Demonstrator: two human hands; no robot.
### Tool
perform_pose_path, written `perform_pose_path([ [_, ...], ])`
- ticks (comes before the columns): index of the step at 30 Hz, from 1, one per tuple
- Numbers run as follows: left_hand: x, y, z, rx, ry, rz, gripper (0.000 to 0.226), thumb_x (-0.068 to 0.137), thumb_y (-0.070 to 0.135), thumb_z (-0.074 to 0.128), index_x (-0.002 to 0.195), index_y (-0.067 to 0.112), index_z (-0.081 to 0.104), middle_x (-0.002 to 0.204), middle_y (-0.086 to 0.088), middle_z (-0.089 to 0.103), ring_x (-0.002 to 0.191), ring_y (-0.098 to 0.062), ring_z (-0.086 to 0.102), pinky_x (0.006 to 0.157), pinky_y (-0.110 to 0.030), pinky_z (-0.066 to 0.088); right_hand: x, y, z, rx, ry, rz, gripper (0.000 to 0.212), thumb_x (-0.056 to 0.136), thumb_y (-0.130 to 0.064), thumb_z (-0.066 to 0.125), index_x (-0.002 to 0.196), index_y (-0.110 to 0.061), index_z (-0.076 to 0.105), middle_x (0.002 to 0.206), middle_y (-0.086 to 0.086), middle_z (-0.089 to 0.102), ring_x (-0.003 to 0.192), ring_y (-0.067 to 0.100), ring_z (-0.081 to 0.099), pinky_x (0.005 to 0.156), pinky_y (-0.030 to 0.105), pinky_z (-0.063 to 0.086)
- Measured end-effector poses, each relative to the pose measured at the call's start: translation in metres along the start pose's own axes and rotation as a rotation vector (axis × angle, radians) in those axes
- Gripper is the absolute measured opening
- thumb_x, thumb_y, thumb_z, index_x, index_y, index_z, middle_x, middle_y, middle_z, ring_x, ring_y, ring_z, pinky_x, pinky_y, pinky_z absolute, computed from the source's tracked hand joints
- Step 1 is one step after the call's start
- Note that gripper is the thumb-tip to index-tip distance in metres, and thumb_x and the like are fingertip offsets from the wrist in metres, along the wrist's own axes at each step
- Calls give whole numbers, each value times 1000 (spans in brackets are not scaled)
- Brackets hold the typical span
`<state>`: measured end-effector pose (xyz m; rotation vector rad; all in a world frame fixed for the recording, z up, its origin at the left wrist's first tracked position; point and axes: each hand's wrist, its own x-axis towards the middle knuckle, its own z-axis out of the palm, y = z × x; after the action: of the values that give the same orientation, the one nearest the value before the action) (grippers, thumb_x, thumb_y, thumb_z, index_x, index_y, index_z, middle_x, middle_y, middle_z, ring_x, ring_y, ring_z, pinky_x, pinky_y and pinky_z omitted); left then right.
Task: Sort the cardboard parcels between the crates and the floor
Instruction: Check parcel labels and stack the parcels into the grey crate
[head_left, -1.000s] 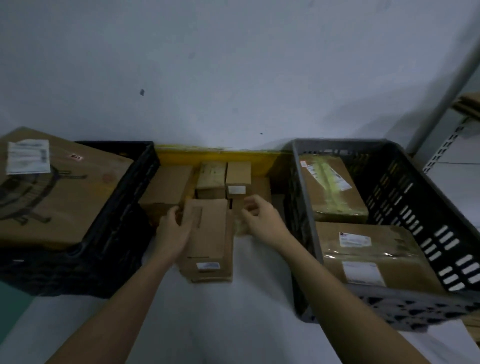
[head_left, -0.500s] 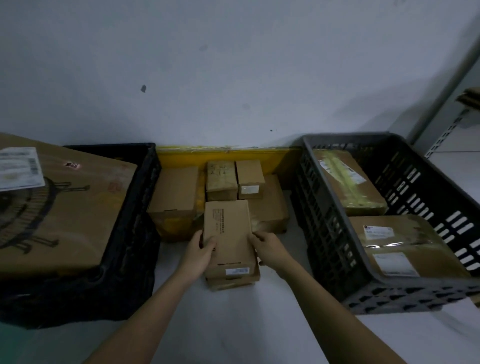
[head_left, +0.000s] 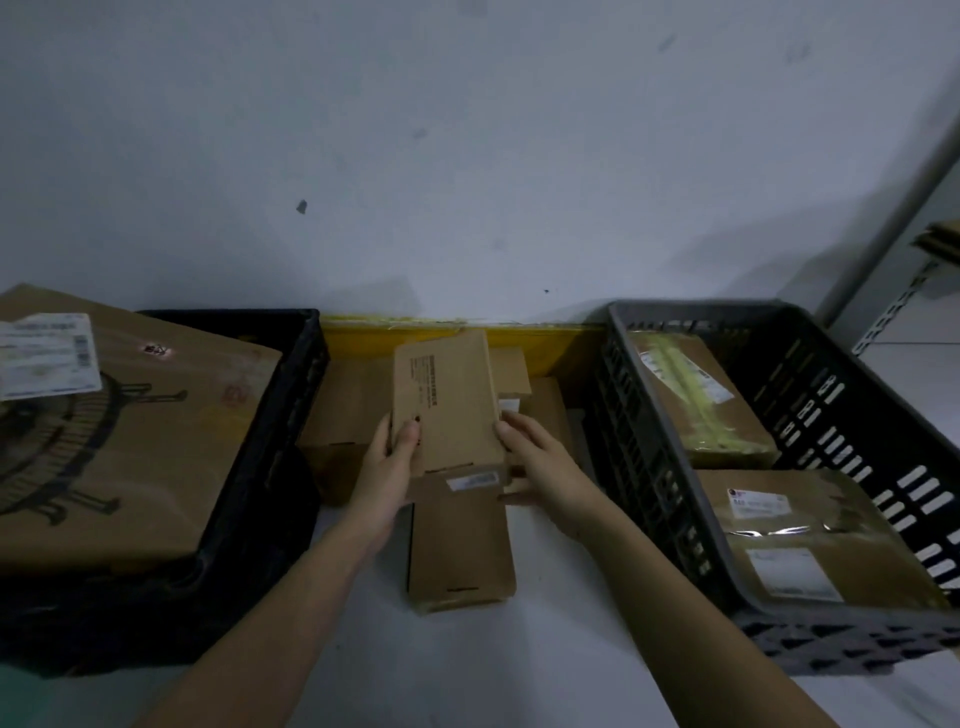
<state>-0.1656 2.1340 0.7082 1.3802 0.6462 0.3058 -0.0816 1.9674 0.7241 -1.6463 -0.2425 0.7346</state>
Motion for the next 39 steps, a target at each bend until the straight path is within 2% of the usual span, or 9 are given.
perform_pose_path([
  [6, 2, 15, 23, -35, 4, 46, 36, 102, 39, 49, 137, 37, 43, 121, 11, 61, 108, -13, 63, 79, -36, 56, 3, -9, -12, 187, 69, -62, 76, 88, -39, 73, 150, -17, 35, 126, -5, 58, 109, 17, 64, 84, 38, 61],
  [10, -1, 22, 41, 138, 181, 211, 38, 99, 17, 59, 135, 18, 48, 115, 9, 54, 112, -15, 55, 72, -17, 45, 1, -15, -26, 31, 165, -159, 82, 85, -37, 77, 151, -14, 35, 133, 0, 55, 112, 17, 61, 84, 33, 61],
  [14, -6, 34, 64, 193, 81, 287, 40, 99, 19, 59, 138, 22, 53, 127, 6, 56, 118, -13, 53, 82, -20, 47, -4, -16, -37, -161, 229, -293, 80, 82, -41, 78, 148, -19, 38, 127, -12, 49, 116, 9, 51, 89, 24, 52],
  [17, -17, 42, 84, 120, -32, 247, 41, 100, 25, 56, 141, 22, 49, 130, 4, 57, 118, -12, 55, 95, -31, 51, -10, -14, -39, -295, 267, -402, 81, 80, -42, 80, 146, -24, 37, 128, -15, 43, 119, 4, 45, 89, 18, 48],
  [25, -20, 41, 97, -156, -67, 17, 47, 89, 46, 68, 130, 26, 60, 115, -1, 70, 106, -22, 67, 77, -39, 56, -21, -11, -41, -680, 168, -799, 71, 82, -34, 78, 145, -24, 45, 144, -7, 48, 134, 6, 41, 112, 31, 38],
  [29, -14, 36, 86, -160, -19, 28, 58, 79, 45, 76, 131, 25, 58, 120, -4, 70, 105, -25, 69, 81, -46, 59, -32, -19, -45, -529, -9, -683, 48, 97, -31, 61, 144, -25, 51, 143, -16, 47, 133, 2, 43, 111, 35, 44],
  [32, -12, 32, 79, -135, -3, 48, 53, 85, 44, 71, 132, 24, 58, 116, -5, 72, 102, -25, 70, 76, -40, 58, -33, -23, -53, -483, 164, -650, 36, 99, -28, 58, 135, -23, 58, 136, -15, 51, 127, 4, 47, 105, 38, 49],
  [35, -13, 35, 71, -150, -35, 74, 43, 92, 40, 63, 131, 21, 60, 109, -4, 75, 100, -23, 72, 79, -38, 57, -26, -24, -66, -449, 371, -562, 46, 96, -33, 62, 140, -27, 49, 140, -8, 48, 127, 8, 47, 105, 39, 48],
  [39, -15, 41, 62, -130, -106, 103, 48, 88, 46, 62, 130, 22, 61, 111, -6, 74, 106, -27, 70, 91, -47, 56, -30, -31, -67, -31, 136, -259, 61, 97, -38, 60, 151, -32, 33, 138, -1, 56, 116, 13, 62, 86, 28, 57],
])
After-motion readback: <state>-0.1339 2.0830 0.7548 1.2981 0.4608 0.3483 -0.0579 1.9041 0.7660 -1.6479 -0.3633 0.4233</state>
